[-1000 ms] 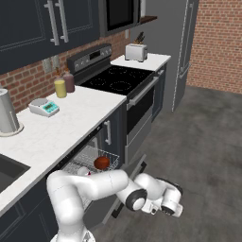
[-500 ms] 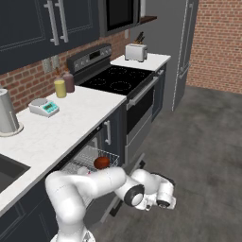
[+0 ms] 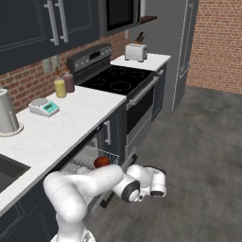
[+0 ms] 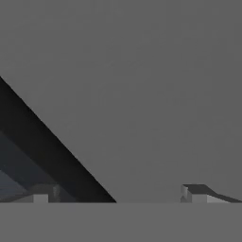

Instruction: Pick up the cup and bowl from the counter, place them in the dishwasher, and close the dishwasher door.

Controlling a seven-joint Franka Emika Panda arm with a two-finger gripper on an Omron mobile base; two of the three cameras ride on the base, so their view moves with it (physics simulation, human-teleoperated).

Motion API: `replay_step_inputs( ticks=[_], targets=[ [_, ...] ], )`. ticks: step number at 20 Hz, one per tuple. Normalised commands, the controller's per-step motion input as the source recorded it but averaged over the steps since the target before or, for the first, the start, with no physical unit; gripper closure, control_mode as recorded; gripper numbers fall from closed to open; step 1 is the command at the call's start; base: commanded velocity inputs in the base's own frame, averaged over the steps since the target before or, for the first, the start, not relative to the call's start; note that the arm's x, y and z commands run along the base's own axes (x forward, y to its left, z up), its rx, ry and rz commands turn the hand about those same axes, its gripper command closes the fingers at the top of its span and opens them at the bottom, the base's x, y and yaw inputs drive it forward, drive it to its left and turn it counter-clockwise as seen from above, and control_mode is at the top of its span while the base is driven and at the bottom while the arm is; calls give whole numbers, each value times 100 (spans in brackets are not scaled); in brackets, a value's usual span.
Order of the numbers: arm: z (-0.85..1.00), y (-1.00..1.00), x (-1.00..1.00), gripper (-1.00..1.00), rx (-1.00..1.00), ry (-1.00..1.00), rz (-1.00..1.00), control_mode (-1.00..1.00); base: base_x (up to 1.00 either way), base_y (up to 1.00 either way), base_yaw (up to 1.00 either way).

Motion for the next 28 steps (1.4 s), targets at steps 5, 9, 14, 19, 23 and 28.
replay_step_inputs(
  ticks=[5,9,14,19,23,28],
  targets=[
    [-60,100,0,-100,10,-2,20,-100,0,0,0],
    [-53,100,11,-100,9,-4,17,-100,0,0,0],
    [-73,100,24,-100,6,-3,13,-100,0,0,0],
    [-76,100,29,-100,10,-9,11,-100,0,0,0],
    [-83,100,21,-100,13,-13,12,-100,0,0,0],
    [-75,100,26,-100,14,-15,9,-100,0,0,0]
  ],
)
